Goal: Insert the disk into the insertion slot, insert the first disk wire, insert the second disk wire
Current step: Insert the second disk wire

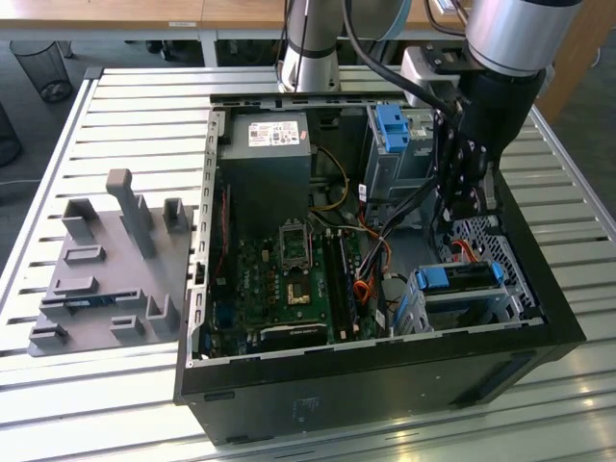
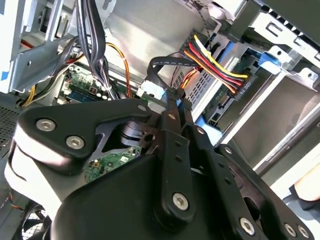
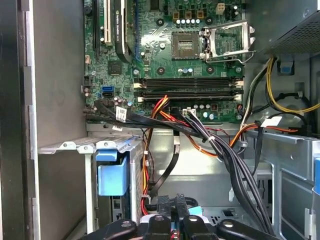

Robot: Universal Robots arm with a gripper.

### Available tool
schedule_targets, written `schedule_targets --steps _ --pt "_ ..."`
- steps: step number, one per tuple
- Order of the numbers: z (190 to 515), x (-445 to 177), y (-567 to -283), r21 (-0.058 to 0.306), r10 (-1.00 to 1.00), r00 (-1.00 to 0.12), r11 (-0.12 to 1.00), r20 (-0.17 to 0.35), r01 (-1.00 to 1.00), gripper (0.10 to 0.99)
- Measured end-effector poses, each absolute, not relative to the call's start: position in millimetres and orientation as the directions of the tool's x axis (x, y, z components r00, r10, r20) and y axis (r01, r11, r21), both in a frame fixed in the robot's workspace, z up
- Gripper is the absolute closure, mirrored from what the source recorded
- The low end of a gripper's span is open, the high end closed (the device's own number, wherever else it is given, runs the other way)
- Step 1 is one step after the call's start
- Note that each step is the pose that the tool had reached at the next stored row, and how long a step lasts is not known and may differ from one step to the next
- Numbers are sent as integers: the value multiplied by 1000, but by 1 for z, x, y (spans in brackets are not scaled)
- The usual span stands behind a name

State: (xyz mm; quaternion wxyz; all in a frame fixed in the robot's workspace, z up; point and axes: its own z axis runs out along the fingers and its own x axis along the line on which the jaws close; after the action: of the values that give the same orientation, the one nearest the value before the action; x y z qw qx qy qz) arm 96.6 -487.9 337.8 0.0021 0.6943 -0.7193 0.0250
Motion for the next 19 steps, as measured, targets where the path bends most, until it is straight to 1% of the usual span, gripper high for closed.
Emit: schedule_targets --steps 1,2,12,13,14,19 --pt "338 97 -488 -33 -999 -36 35 39 -999 925" --pt "337 97 -488 -33 -999 -36 35 41 -999 863" --pt "331 97 -488 -36 -997 -36 34 71 -999 863" --pt "331 97 -488 -36 -997 -36 34 73 -999 875" --pt "331 97 -488 -36 -997 -36 33 75 -999 937" --pt "331 97 -488 -36 -996 -36 33 76 -999 945"
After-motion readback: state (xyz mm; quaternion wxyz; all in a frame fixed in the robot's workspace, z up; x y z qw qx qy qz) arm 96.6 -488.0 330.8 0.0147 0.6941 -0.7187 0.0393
